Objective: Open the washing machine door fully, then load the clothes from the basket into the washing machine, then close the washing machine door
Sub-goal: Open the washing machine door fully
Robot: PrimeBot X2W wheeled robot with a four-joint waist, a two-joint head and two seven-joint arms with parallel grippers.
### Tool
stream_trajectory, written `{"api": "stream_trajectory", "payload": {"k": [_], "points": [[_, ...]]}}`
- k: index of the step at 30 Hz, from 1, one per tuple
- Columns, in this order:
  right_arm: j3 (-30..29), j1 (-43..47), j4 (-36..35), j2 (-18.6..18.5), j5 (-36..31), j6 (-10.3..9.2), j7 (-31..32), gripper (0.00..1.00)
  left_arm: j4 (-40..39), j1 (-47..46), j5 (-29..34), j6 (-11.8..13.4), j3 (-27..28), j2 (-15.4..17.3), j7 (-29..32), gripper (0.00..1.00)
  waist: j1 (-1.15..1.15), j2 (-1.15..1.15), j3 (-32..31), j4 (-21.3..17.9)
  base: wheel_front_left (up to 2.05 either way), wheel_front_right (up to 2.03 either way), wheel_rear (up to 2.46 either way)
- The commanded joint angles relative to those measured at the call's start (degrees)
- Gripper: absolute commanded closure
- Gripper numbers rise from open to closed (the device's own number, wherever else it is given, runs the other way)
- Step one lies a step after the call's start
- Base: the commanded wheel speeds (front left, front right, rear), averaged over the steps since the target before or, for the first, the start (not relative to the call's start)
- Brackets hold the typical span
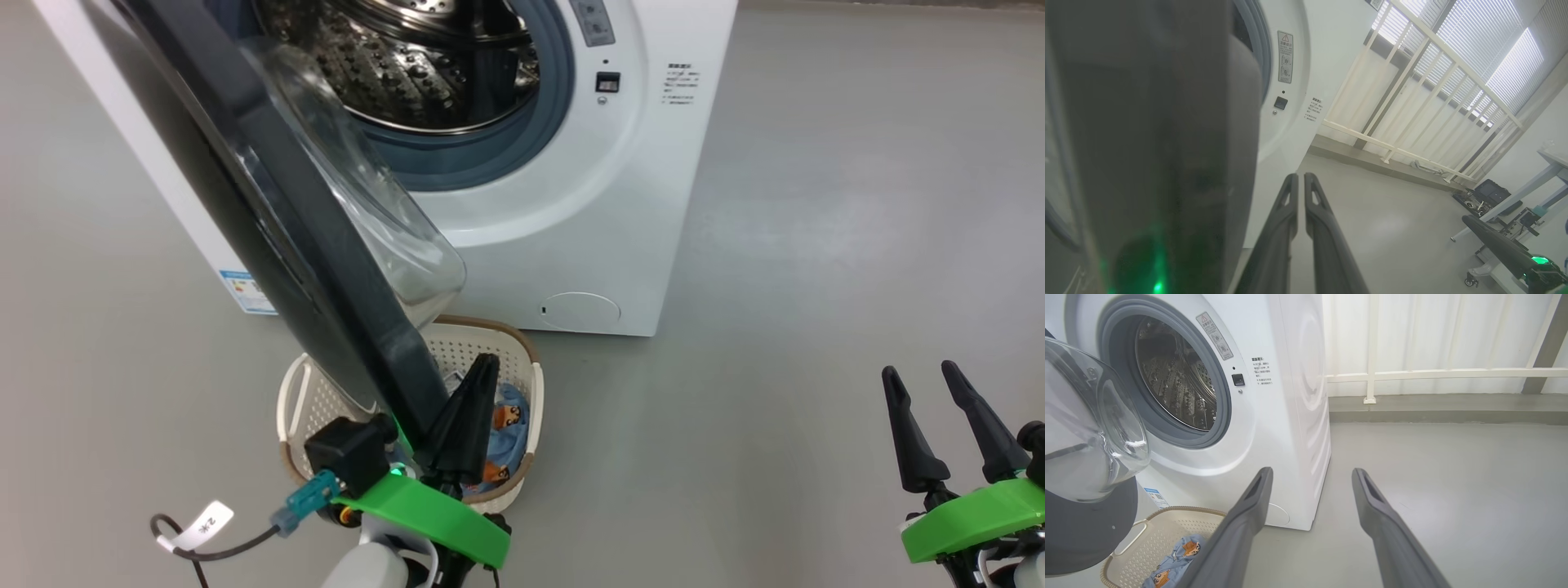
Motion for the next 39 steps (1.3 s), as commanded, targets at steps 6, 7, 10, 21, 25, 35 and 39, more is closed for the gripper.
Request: {"api": "stream_trajectory", "payload": {"k": [6,7,10,21,25,35,39], "points": [[1.1,-0.4,-1.9,-1.9,-1.1,0.26,-0.7,0.0,-2.9,-0.1,0.4,1.4,4.7,3.0,-1.2,1.0,0.0,0.0,0.0,2.6,0.0,0.0,0.0],[1.2,-0.4,-1.9,-2.0,-1.1,0.26,-0.7,0.0,-3.2,0.2,0.4,1.5,4.8,3.1,-1.2,1.0,0.0,0.0,0.0,3.0,0.0,0.0,0.0],[1.2,-0.5,-1.9,-2.2,-1.1,0.26,-0.7,0.0,-3.9,0.7,0.5,1.6,4.8,3.2,-1.2,1.0,0.0,0.0,0.0,3.8,0.0,0.0,0.0],[1.5,-0.5,-1.9,-3.0,-1.1,0.26,-0.7,0.0,-8.0,3.4,0.6,3.2,4.7,4.6,-0.8,1.0,0.0,0.0,-0.2,8.0,0.0,0.0,0.0],[1.5,-0.5,-1.8,-3.3,-0.9,0.26,-0.7,0.0,-9.2,4.5,0.4,3.9,5.1,5.3,-0.6,1.0,0.0,0.0,-0.3,9.4,0.0,0.0,0.0],[2.0,-0.3,-1.9,-3.8,-0.8,0.26,-0.7,0.0,-11.5,6.5,0.0,5.5,6.8,6.8,-0.7,1.0,0.0,0.0,-0.4,13.0,0.0,0.0,0.0],[2.2,-0.4,-1.8,-4.1,-0.8,0.26,-0.7,0.0,-11.8,6.8,-0.2,6.0,7.8,7.3,-0.8,1.0,0.0,0.0,-0.3,14.4,0.0,0.0,0.0]]}}
